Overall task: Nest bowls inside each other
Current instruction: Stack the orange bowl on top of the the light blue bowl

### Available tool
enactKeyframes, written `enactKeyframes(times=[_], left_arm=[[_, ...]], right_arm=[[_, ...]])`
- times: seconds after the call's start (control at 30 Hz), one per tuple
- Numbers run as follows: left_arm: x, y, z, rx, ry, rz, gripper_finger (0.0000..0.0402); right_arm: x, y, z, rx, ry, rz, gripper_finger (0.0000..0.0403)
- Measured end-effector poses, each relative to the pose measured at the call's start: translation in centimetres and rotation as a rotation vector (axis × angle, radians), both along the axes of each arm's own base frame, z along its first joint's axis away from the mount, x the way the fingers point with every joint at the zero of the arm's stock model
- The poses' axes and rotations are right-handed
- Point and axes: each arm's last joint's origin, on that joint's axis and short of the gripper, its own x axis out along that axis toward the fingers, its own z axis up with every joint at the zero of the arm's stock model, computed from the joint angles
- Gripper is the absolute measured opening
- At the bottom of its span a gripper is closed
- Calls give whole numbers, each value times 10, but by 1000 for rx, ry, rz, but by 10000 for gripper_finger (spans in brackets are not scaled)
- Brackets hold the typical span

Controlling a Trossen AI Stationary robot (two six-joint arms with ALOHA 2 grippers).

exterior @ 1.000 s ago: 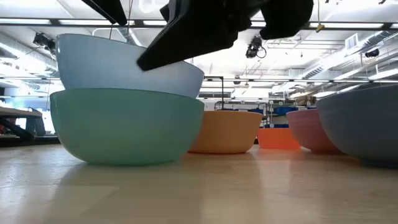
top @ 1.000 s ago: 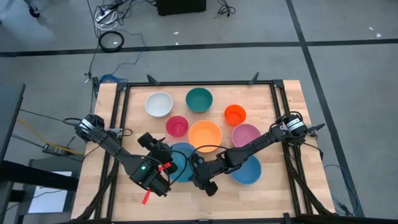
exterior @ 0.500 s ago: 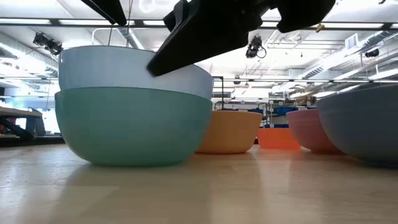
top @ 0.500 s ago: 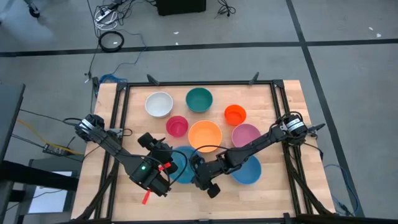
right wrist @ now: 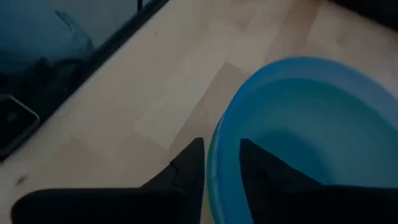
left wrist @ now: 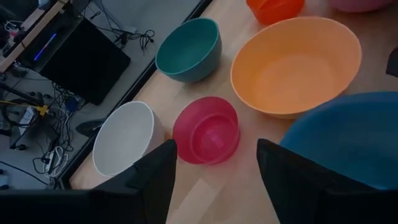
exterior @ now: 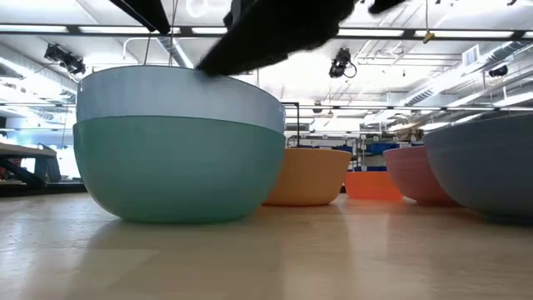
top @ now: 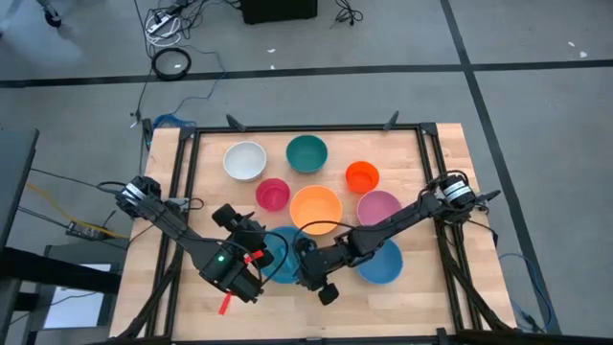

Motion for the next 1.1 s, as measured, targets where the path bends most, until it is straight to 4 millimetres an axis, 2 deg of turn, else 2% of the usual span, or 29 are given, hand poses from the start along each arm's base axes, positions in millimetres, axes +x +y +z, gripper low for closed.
enactKeyframes(times=[0.2, 0.37, 0.57, 0.77, 0.9, 1.1], left_arm=[[1, 4, 2, -2, 7, 7, 229], [-6, 9, 20, -7, -6, -32, 229], [-28, 25, 52, -56, -69, -61, 229], [-55, 44, 79, -149, -149, -64, 229], [-70, 54, 78, -162, -154, -64, 229], [-82, 62, 59, -211, -99, -34, 229]], right_arm=[[-12, -3, 26, -30, -23, -63, 107], [-31, -7, 57, -165, -92, -178, 106], [-56, -27, 82, -320, -78, -360, 107], [-73, -54, 94, -304, 11, -516, 102], [-77, -72, 95, -268, 63, -624, 101], [-74, -104, 92, -167, 128, -809, 100]])
